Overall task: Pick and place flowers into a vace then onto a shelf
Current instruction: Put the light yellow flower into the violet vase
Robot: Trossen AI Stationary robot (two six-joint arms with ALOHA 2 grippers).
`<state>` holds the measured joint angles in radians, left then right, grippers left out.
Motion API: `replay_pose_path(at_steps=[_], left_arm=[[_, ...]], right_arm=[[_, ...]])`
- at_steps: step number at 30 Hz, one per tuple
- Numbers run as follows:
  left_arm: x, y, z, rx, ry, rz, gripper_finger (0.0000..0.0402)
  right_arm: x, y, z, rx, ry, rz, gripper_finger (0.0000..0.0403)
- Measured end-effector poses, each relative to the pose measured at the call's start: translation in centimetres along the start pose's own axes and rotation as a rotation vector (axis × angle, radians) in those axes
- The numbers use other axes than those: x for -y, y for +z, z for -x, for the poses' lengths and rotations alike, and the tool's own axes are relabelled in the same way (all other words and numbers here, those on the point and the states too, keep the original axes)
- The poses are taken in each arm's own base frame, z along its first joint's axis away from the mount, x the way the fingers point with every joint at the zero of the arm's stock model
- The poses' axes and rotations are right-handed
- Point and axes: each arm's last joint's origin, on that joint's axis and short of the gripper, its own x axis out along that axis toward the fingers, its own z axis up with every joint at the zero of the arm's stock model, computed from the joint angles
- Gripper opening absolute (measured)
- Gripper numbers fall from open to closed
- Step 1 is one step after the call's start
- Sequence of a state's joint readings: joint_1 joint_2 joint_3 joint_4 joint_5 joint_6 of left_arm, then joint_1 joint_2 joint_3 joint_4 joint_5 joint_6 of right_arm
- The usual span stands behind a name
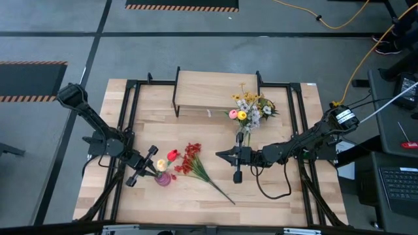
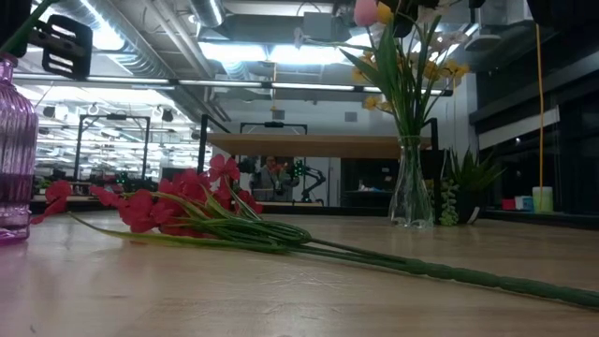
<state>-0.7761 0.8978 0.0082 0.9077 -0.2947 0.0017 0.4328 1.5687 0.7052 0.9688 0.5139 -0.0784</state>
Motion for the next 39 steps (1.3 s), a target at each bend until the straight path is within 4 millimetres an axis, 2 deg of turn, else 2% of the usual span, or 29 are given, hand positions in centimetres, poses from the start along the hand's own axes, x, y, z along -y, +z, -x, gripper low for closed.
replay_pose_path(at_steps=[39], left_arm=[[0.0,-1.4,0.1,-0.14,0.012,0.08,0.0004]], right_arm=[[0.0,0.0,0.0,-0.001,0.001,-0.023,0.0005]])
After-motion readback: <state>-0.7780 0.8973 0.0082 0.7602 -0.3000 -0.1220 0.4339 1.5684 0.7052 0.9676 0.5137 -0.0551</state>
